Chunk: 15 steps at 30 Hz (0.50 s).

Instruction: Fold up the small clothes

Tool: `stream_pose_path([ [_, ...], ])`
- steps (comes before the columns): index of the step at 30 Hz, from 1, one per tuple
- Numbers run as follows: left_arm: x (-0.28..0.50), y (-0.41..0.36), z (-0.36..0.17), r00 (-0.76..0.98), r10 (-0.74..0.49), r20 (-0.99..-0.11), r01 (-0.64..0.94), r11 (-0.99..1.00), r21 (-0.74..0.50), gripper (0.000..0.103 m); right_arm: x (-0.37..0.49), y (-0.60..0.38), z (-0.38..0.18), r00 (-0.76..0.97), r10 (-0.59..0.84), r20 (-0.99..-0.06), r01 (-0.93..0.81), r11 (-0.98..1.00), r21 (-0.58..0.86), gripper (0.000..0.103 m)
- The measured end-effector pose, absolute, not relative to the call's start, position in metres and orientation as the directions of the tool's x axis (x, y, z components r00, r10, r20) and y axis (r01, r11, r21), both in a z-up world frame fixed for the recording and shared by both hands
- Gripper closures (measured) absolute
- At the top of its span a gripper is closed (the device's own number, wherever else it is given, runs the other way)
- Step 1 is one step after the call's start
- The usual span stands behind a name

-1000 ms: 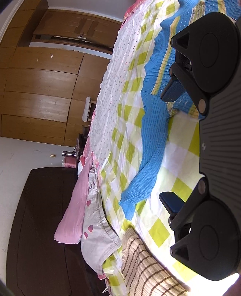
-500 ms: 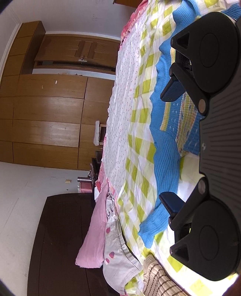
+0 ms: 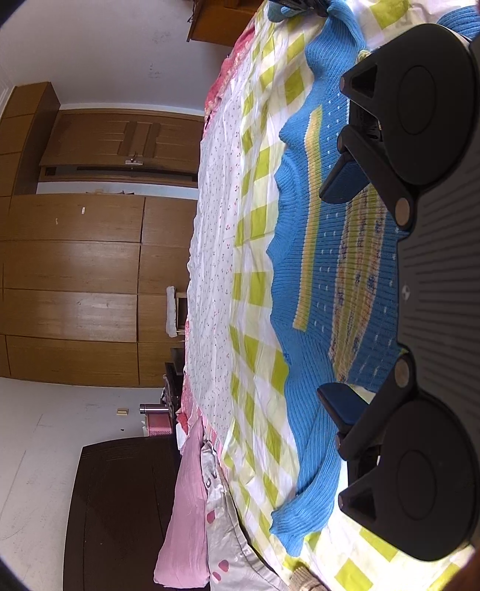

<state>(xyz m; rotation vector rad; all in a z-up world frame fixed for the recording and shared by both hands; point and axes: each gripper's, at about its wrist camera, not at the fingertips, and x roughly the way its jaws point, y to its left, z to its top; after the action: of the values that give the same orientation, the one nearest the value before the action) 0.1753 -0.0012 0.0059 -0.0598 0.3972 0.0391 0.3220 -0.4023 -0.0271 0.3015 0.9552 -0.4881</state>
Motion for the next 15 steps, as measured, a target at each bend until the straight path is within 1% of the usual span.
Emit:
stream_pose_path([
  [3, 0.174, -0.002, 0.005, 0.917, 0.012, -0.398, -0.037, 0.998, -0.055, 0.0, 0.317, -0.408, -0.027, 0.497, -0.247, -0.832, 0.536, 0.841, 0.07, 0.096],
  [4, 0.173, -0.001, 0.004, 0.916, 0.011, -0.4, -0.036, 0.998, -0.055, 0.0, 0.315, -0.409, -0.026, 0.503, -0.242, -0.83, 0.537, 0.84, 0.081, 0.098],
  [5, 0.172, 0.0, 0.005, 0.916, 0.011, -0.4, -0.037, 0.998, -0.058, 0.0, 0.314, -0.408, -0.024, 0.514, -0.233, -0.825, 0.534, 0.84, 0.096, 0.103],
  [8, 0.168, 0.006, 0.008, 0.92, 0.012, -0.392, -0.044, 0.996, -0.074, 0.0, 0.306, -0.404, -0.01, 0.58, -0.181, -0.794, 0.504, 0.846, 0.175, 0.103],
  [12, 0.167, 0.013, 0.013, 0.924, 0.005, -0.383, -0.05, 0.993, -0.106, 0.0, 0.293, -0.379, 0.022, 0.698, -0.035, -0.715, 0.373, 0.87, 0.321, 0.103],
  [15, 0.166, 0.018, 0.015, 0.925, 0.007, -0.38, -0.055, 0.992, -0.116, 0.0, 0.289, -0.355, 0.046, 0.748, 0.03, -0.662, 0.273, 0.897, 0.349, 0.103],
])
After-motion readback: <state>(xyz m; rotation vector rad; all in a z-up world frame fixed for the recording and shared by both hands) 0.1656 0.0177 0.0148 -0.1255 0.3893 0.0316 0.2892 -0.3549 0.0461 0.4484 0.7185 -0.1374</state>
